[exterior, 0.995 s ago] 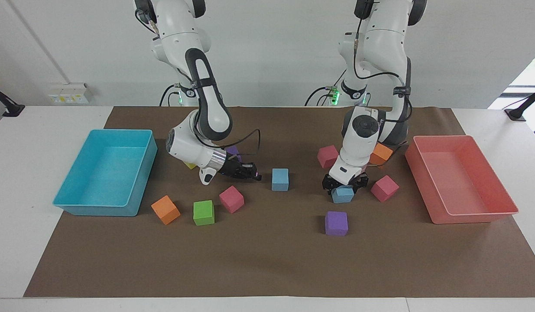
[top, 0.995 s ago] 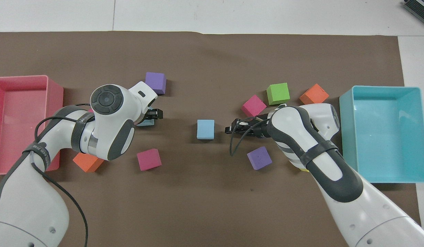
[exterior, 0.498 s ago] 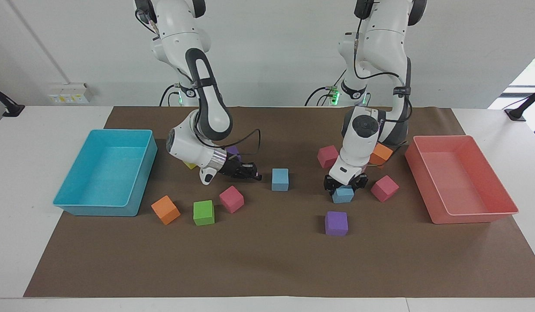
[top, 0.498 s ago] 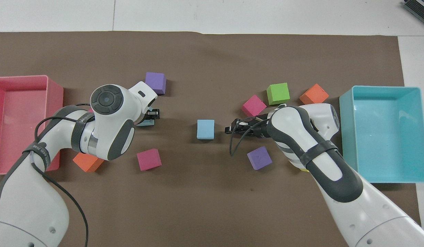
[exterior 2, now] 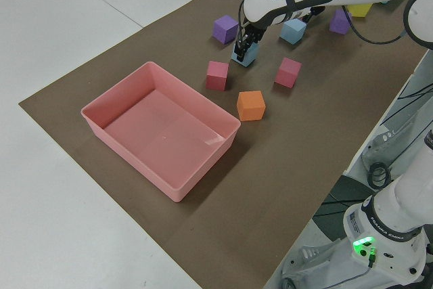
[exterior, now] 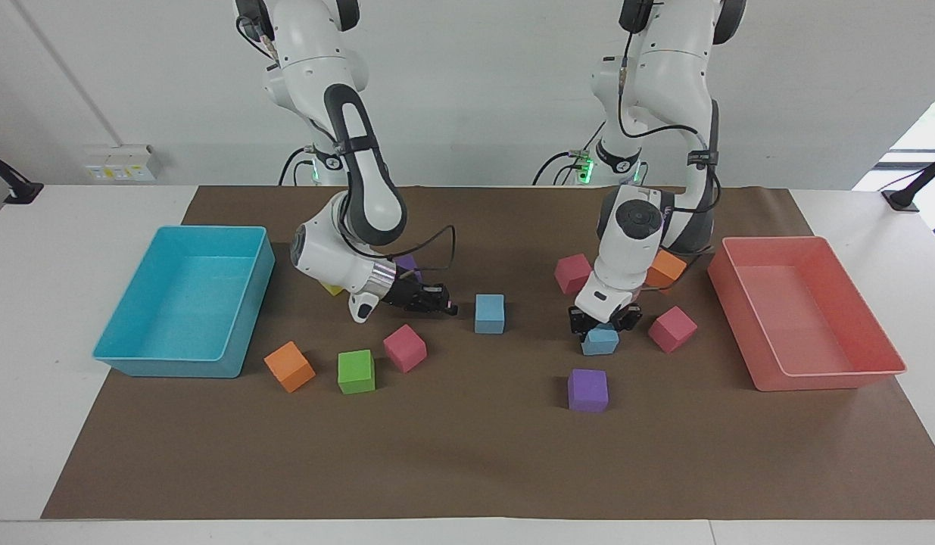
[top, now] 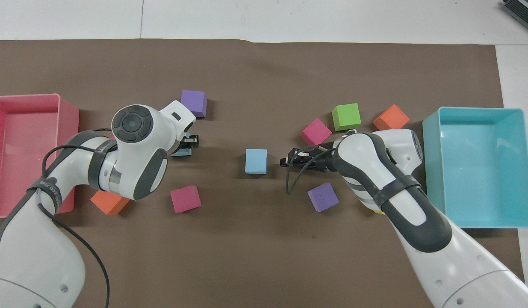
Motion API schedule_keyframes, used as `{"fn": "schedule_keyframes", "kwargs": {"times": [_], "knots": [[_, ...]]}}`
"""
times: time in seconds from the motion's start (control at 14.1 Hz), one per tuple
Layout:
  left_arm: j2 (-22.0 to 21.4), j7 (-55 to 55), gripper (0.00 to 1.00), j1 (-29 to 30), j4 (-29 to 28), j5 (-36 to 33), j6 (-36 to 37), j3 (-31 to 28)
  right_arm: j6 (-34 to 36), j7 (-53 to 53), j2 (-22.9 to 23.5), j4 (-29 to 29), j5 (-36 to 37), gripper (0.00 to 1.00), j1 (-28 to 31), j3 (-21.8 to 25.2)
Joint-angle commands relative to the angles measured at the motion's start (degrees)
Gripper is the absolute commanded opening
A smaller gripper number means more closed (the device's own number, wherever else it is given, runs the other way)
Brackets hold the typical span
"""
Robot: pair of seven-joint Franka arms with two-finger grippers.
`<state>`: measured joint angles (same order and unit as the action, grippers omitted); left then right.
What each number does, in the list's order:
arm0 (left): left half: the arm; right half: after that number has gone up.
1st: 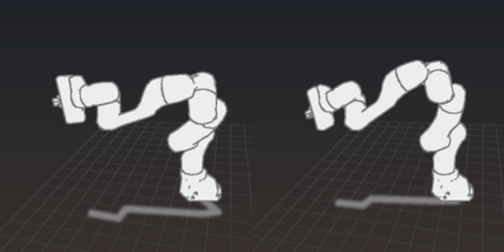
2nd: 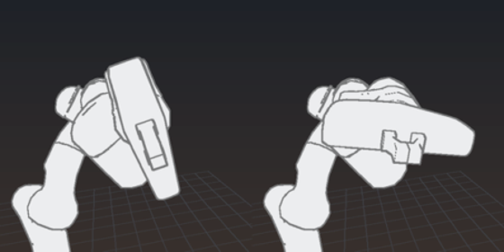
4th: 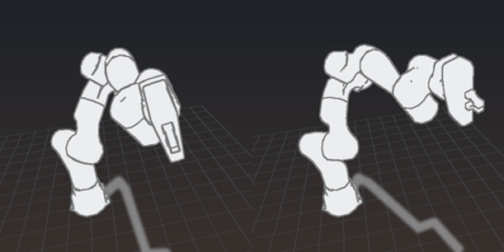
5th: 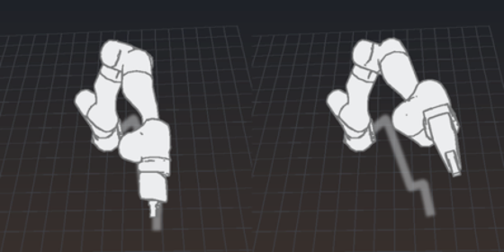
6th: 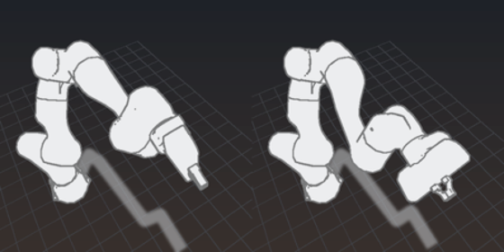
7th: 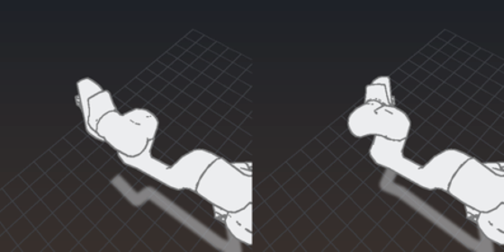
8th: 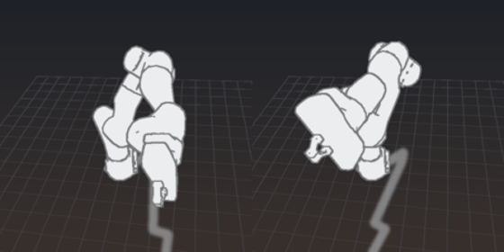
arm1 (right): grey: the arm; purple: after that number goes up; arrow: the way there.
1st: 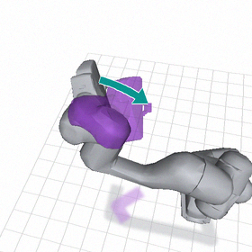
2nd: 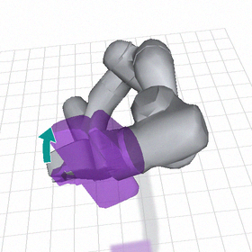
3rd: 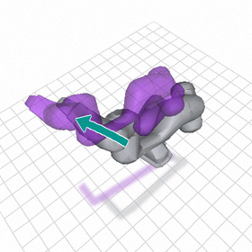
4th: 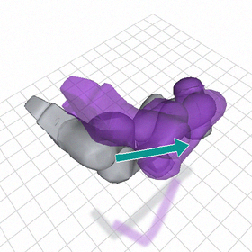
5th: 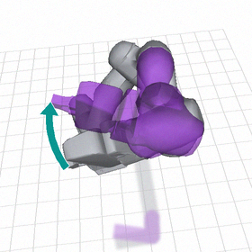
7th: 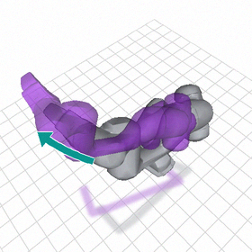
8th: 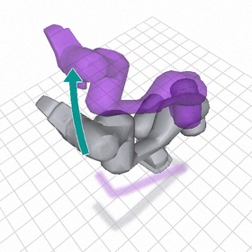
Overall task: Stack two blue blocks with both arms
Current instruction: 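Grasp the second light blue cube with the left gripper and lift it, then carry the held blue cube with the left gripper over the center cube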
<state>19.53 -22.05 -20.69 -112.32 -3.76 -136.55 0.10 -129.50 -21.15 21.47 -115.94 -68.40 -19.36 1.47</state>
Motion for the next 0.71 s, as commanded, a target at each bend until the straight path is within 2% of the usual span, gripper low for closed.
{"fn": "schedule_keyframes", "kwargs": {"times": [0.0, 0.28, 0.43, 0.64], "knots": [[-1.86, -1.51, 0.00, -1.11, 1.21, -1.69, 1.63, -0.72, -1.19, -1.87, -0.12, -0.34, -1.91, 0.00, -0.16, -0.33], [-1.16, -3.52, 0.00, -5.93, 6.48, -4.85, 5.84, -0.81, -1.19, -1.87, -0.12, -0.34, -1.91, 0.00, -0.07, -0.33], [0.15, -6.59, 0.00, -8.92, 11.48, -5.12, 11.28, -0.81, -1.19, -1.87, -0.12, -0.34, -1.91, 0.00, -0.07, -0.33], [1.65, -8.54, 0.00, -11.91, 15.98, -4.60, 13.86, -0.72, -1.19, -1.96, -0.12, -0.34, -1.91, 0.00, -0.07, -0.33]]}}
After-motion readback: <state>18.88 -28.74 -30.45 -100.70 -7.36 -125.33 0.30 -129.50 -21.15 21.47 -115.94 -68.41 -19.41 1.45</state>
